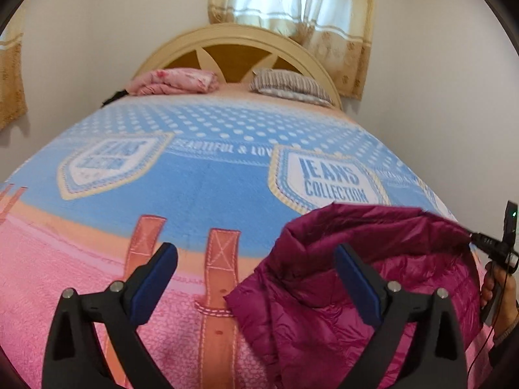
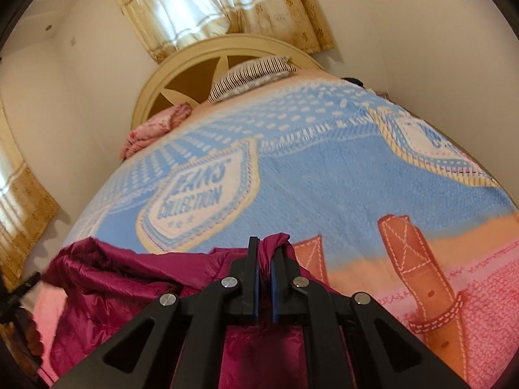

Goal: Fold large clothes

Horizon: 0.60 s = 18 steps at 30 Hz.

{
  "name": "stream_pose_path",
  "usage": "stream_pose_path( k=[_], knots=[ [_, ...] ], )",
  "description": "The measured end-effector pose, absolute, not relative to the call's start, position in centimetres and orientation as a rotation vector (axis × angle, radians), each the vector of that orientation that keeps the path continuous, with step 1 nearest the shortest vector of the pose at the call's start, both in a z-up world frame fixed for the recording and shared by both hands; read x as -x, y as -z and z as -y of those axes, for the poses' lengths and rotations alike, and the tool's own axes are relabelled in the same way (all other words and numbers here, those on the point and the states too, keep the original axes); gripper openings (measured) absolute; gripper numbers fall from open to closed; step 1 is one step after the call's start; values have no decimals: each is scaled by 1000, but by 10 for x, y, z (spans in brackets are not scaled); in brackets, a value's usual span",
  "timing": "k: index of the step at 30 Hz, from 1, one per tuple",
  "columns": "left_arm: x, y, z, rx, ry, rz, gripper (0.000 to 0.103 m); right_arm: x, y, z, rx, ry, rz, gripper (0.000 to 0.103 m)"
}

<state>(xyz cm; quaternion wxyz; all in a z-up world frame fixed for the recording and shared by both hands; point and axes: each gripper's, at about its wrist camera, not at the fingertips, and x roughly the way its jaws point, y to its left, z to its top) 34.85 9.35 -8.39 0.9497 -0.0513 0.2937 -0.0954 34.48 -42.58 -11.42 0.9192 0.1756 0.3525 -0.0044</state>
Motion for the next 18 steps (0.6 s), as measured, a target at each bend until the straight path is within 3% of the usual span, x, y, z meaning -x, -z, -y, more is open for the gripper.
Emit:
stream_pose_path(
  k=[8,11,15,18],
  knots=[
    [-335,107,-3,-99,159,-620,103,-363,121,411,-289,52,-759,5],
    [-348,134,17,-214,24,-631,103,-356,107,405,-257,87,-750,13],
    [-370,163,4,-148,-12,-739,103,-332,75,377,-115,141,-697,36],
    [-374,169,-4,-132,-23,-760,103,-311,50,356,-59,164,-605,77]
  ],
)
